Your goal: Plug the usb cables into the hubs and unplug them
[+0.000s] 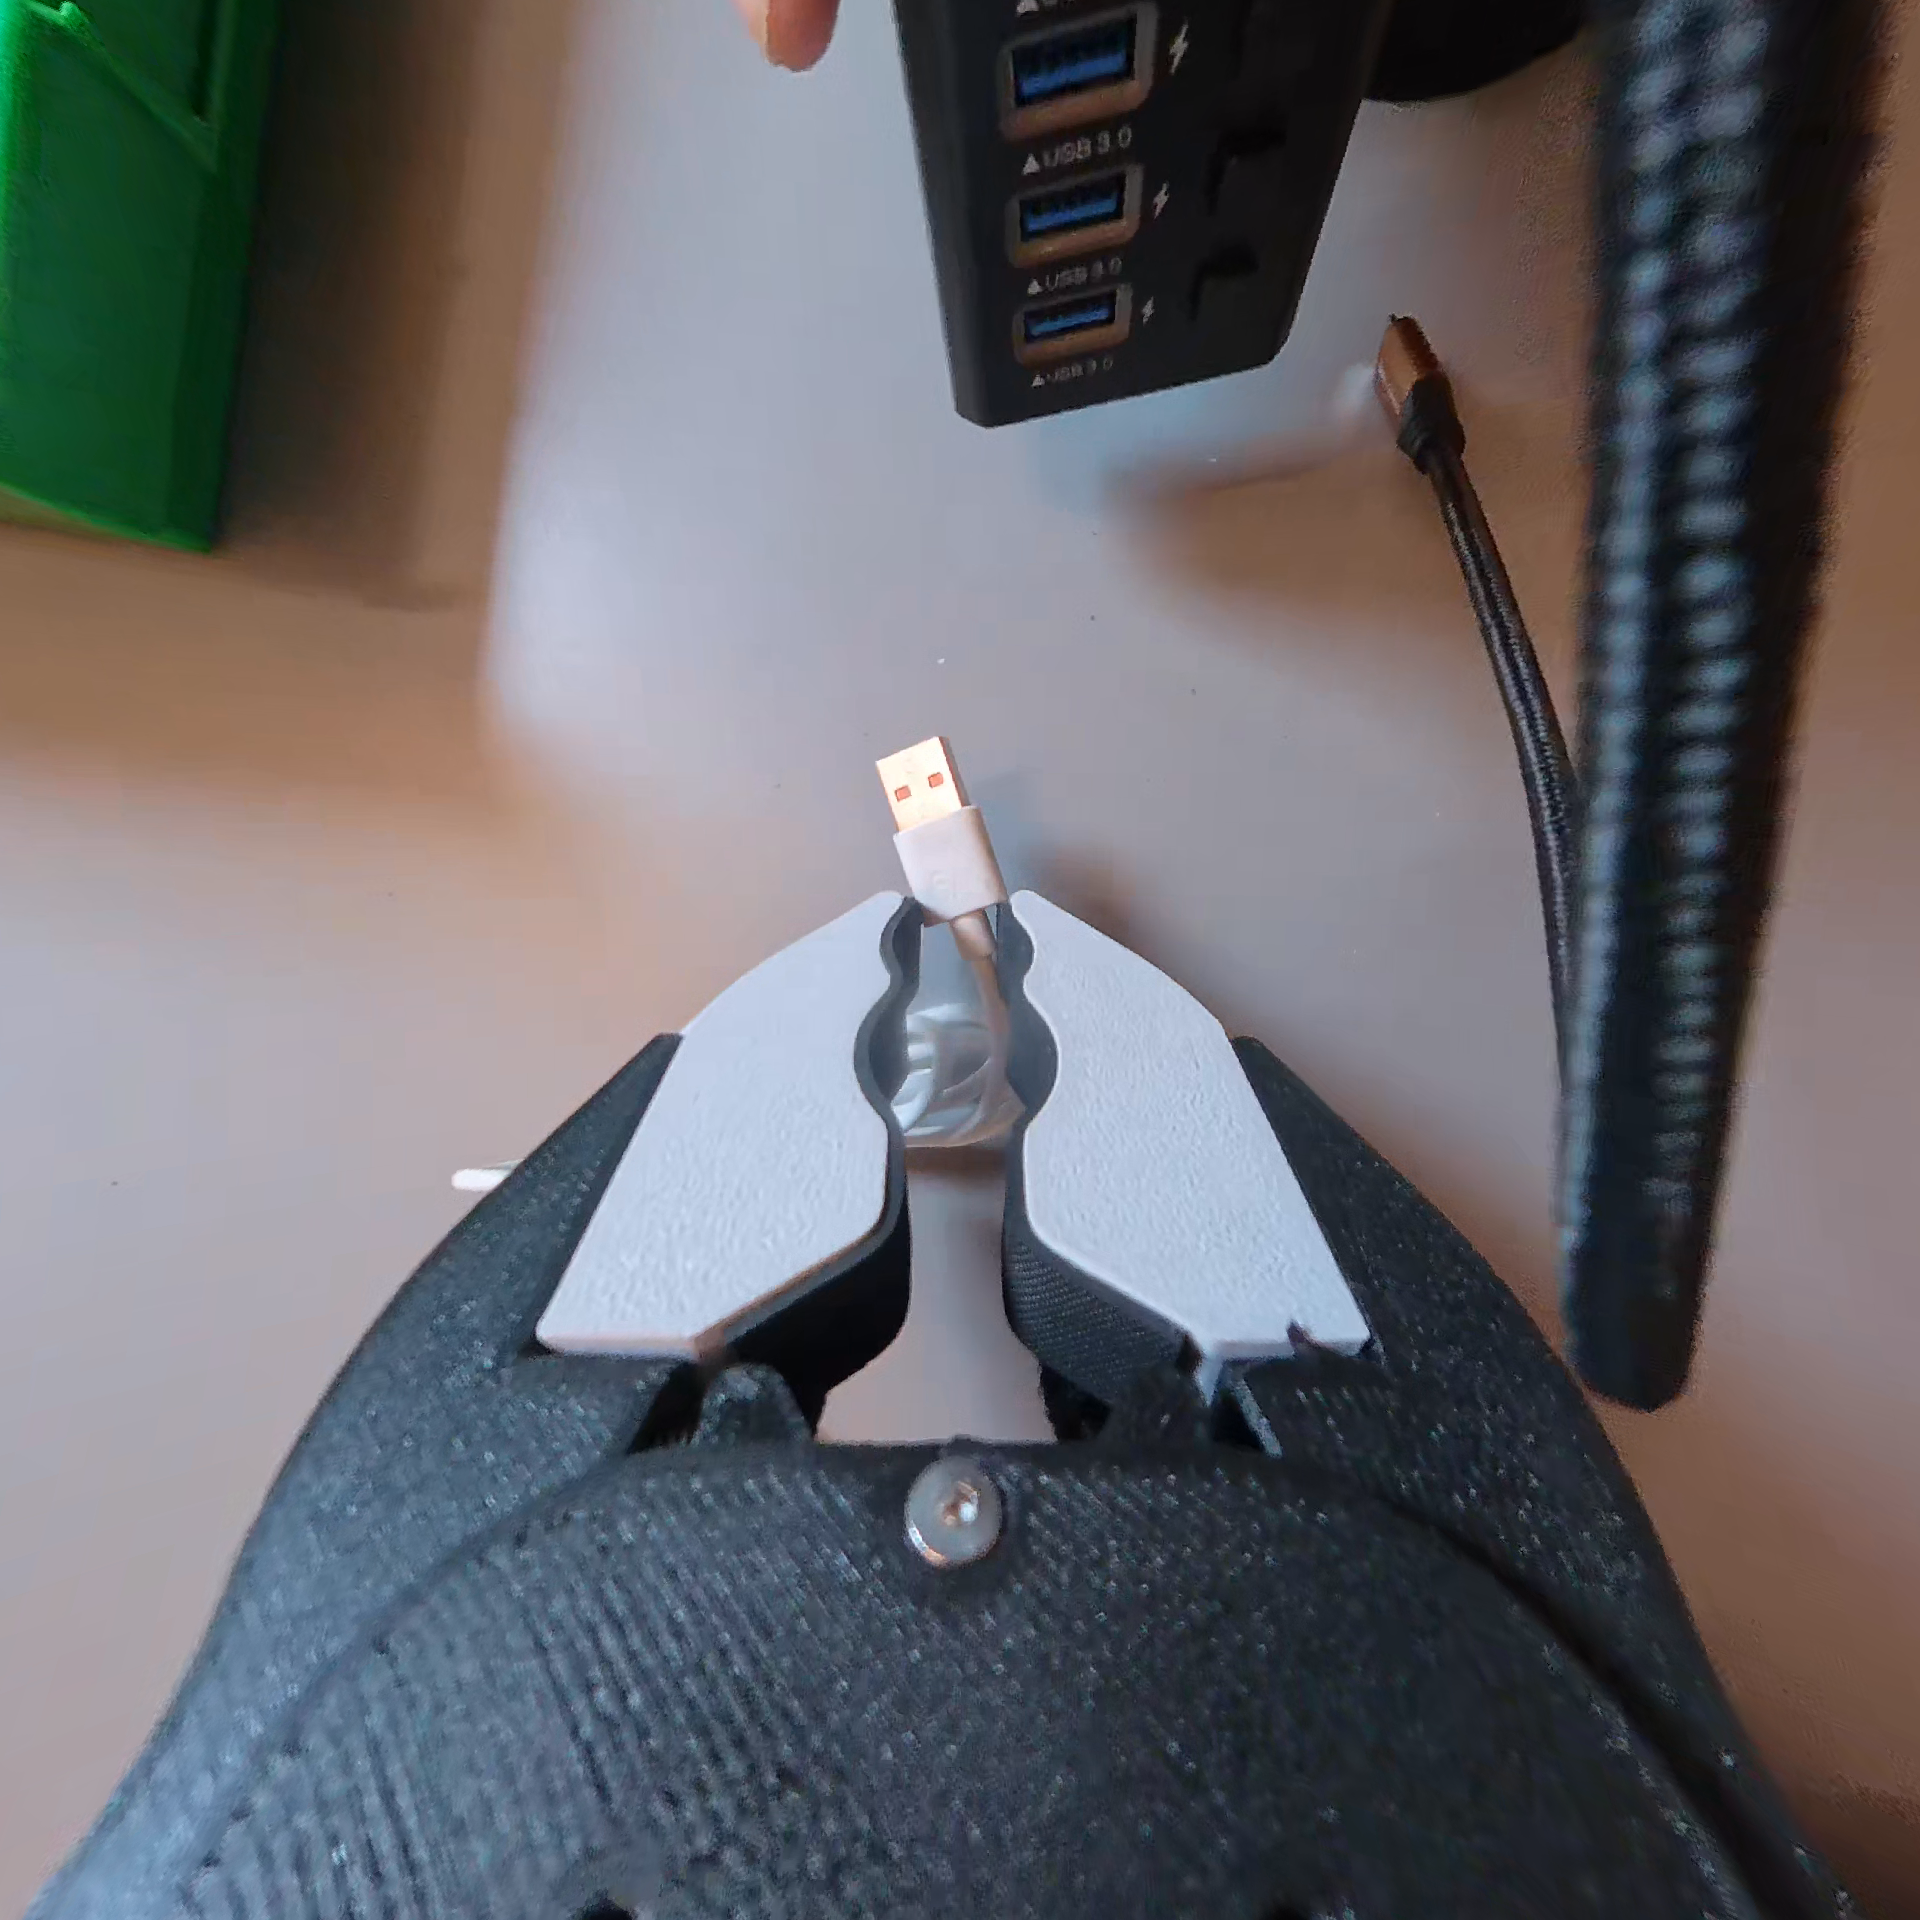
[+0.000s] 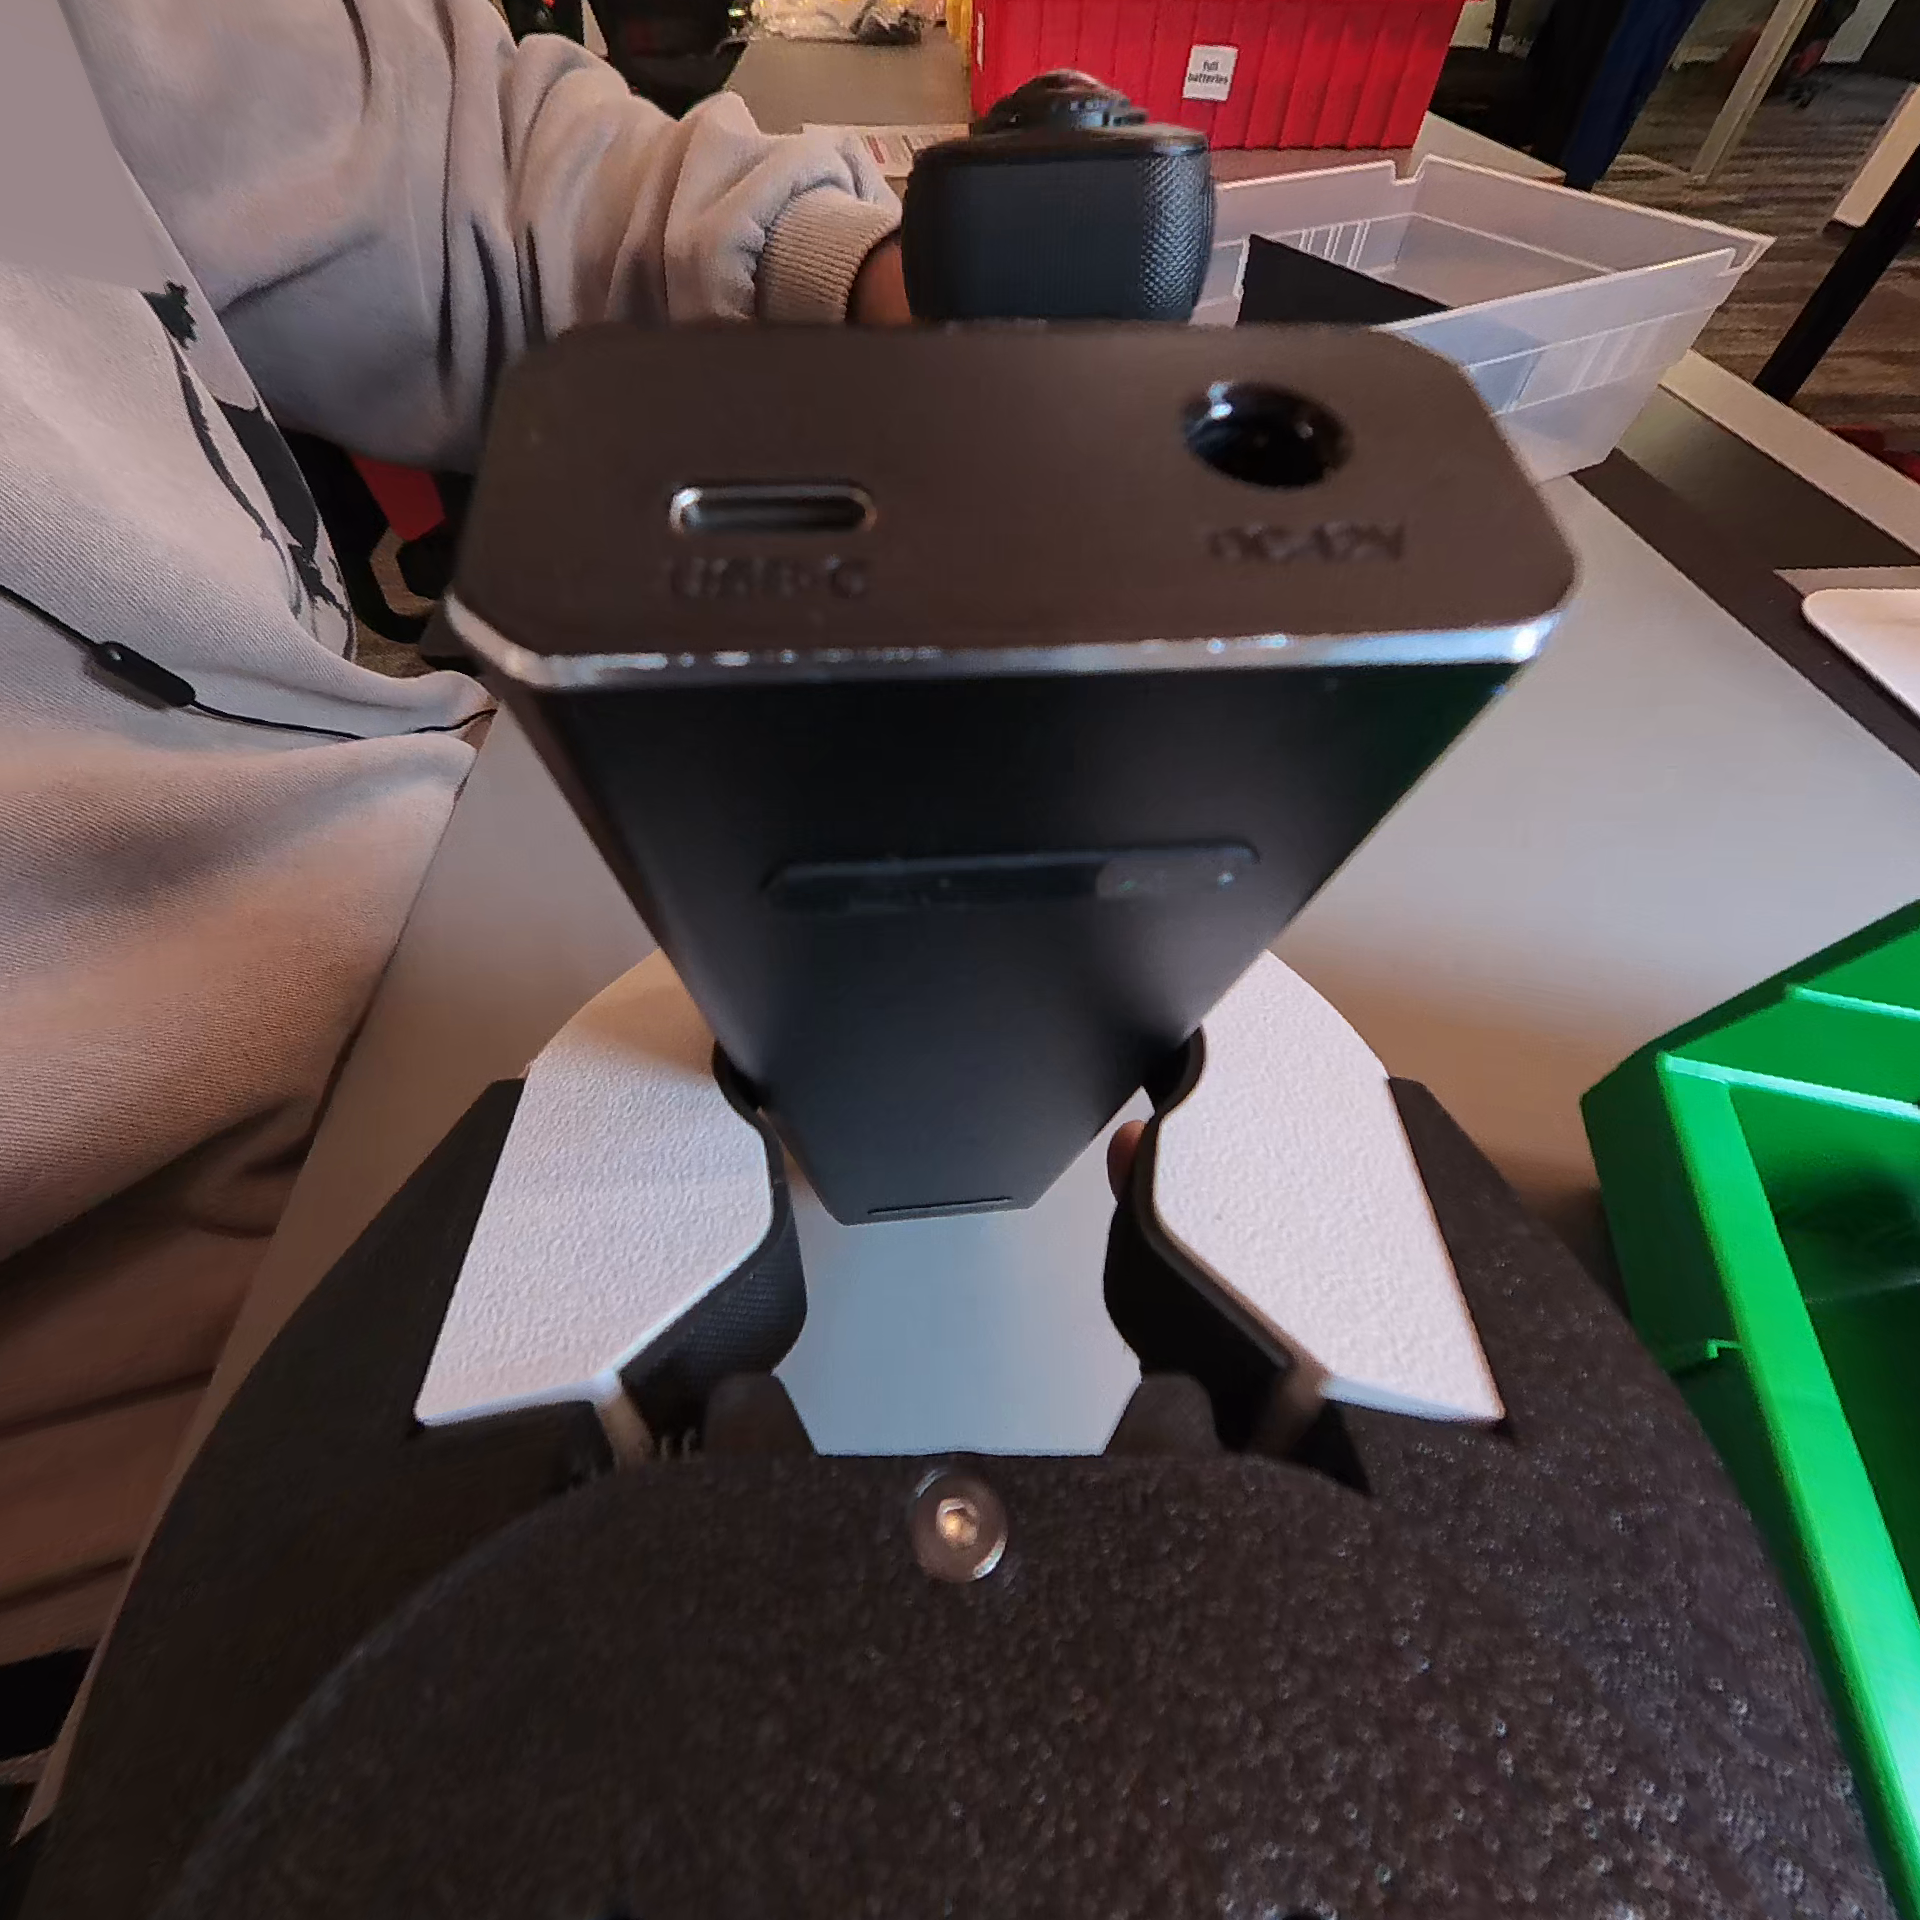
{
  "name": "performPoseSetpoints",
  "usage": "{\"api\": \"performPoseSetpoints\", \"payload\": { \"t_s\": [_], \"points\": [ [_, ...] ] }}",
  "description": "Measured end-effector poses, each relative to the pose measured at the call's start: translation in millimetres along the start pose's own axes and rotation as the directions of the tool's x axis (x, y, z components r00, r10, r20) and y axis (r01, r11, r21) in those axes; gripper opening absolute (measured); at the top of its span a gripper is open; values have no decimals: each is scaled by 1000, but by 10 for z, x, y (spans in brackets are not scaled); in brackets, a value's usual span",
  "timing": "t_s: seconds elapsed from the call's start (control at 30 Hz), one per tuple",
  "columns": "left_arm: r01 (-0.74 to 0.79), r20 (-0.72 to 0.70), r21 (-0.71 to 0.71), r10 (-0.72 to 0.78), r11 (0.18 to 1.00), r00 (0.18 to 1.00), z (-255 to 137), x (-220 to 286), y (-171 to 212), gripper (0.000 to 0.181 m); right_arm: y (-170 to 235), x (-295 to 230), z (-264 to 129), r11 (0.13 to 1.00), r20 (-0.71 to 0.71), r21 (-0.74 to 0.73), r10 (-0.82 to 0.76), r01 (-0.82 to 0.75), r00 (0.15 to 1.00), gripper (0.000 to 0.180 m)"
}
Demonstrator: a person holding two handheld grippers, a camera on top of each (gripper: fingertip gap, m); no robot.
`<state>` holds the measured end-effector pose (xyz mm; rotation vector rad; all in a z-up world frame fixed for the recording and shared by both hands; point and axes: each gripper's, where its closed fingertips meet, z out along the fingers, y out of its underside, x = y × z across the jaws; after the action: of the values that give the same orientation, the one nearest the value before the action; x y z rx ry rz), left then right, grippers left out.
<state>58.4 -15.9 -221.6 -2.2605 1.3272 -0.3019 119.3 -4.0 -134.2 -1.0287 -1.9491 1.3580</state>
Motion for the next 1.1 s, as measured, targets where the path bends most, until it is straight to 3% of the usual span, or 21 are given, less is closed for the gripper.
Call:
{"api": "performPoseSetpoints", "payload": {
  "t_s": [0.3,1.1],
  "points": [
    [46,-8,2,-46,999,999,29,-5,64,21,-1,-25,24,1000,5,-3,-7,7,1000,72],
    [161,0,119,-162,980,987,-209,-116,-23,6,4,-15,42,1000,-5,0,-13,13,1000,72]
  ]
}}
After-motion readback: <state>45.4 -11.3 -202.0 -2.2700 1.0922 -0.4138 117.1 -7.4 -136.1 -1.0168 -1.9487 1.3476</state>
